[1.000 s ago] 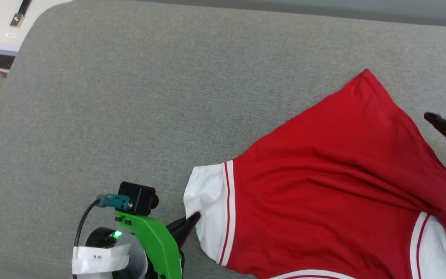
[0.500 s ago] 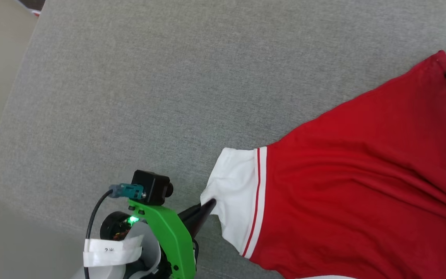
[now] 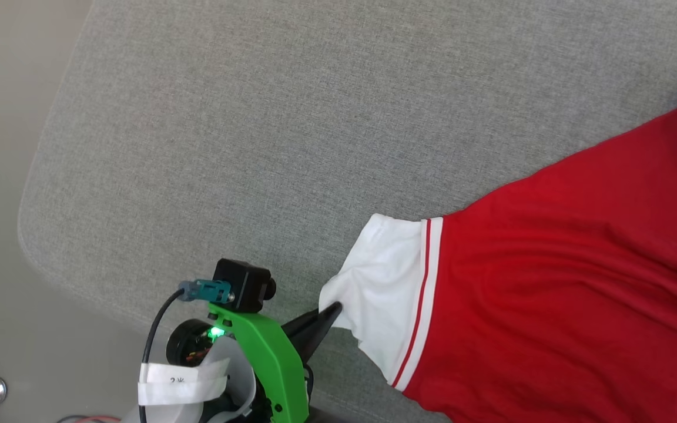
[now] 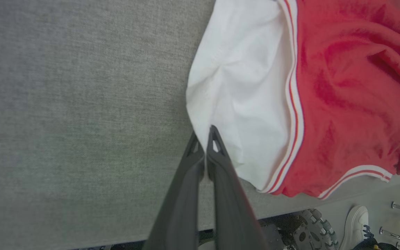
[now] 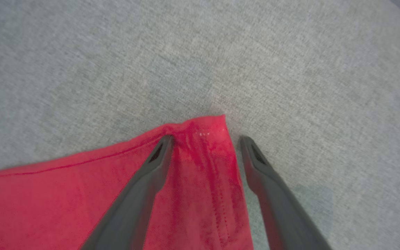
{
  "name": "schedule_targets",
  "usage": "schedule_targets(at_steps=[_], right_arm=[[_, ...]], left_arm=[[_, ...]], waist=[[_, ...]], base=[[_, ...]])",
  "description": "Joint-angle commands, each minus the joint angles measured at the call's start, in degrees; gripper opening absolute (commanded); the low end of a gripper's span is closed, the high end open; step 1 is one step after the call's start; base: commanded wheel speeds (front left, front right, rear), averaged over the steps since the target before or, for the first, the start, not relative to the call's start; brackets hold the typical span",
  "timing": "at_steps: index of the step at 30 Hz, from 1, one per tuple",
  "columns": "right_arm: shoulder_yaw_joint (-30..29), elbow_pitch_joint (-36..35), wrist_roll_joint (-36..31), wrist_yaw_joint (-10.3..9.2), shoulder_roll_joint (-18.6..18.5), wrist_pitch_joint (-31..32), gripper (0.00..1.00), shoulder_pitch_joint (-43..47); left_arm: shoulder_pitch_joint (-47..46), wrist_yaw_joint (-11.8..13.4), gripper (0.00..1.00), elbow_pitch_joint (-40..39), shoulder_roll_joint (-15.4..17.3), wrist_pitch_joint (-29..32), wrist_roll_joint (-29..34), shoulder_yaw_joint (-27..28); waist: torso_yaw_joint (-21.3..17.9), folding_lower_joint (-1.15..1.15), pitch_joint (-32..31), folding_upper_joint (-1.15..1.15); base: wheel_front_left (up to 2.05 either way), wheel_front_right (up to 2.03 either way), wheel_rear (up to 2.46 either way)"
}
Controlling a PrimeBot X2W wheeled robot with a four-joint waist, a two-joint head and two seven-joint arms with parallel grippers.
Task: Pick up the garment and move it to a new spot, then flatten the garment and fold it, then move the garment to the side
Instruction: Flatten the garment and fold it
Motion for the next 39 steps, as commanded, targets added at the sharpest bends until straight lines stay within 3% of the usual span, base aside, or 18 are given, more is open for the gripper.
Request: schedule_targets(at_steps=[1,2,3,4,13,21,30,39], right_arm=[[1.3,1.61,0.0,-0.04,0.31,-0.01,1.0,1.33],[1.65,1.8,0.17,-0.04,0.17,0.06,0.89,1.53],[1.85,1.89,0.28,-0.04,0.09,0.1,0.32,1.67],[2.03,1.94,0.4,-0.04,0.03,0.07,0.0,1.78],[0.68,3.37,1.16,-0.04,1.55,-5.96,0.0,0.6],[-0.59,5.35,2.42,-0.04,3.44,-15.34,0.0,0.81],[-1.72,5.5,5.53,-0.04,4.03,-25.13,0.0,3.46],[-4.3,2.4,6.93,-0.04,3.16,-30.52,0.0,7.32]], left_arm=[[-1.38,-0.43,0.0,0.25,-0.41,-0.32,-0.18,0.1],[-1.5,-0.48,0.0,0.38,-0.44,-0.38,-0.24,0.15],[-1.58,-0.51,0.0,0.5,-0.45,-0.41,-0.27,0.18],[-1.69,-0.53,0.0,0.64,-0.48,-0.46,-0.29,0.21],[-2.11,-0.85,0.0,1.67,-0.52,-2.17,-0.53,1.31],[-2.42,-0.65,0.0,0.89,-0.01,-4.56,-0.32,3.38],[-2.61,1.01,0.0,-1.56,1.75,-7.56,1.0,7.12],[-4.55,3.41,0.0,-4.81,3.68,-8.88,3.51,10.36]], waist=[[0.28,0.0,0.31,0.0],[0.31,0.0,0.35,0.0],[0.33,0.0,0.36,0.0],[0.33,0.0,0.35,0.0],[-0.89,0.0,-2.36,0.0],[-4.23,0.0,-8.3,0.0],[-9.7,0.0,-15.94,0.0],[-14.68,0.0,-20.91,0.0]], base=[[0.0,0.0,0.0],[0.0,0.0,0.0],[0.0,0.0,0.0],[0.0,0.0,0.0],[0.0,0.0,0.0],[0.0,0.0,0.0],[0.0,0.0,0.0],[0.0,0.0,0.0]])
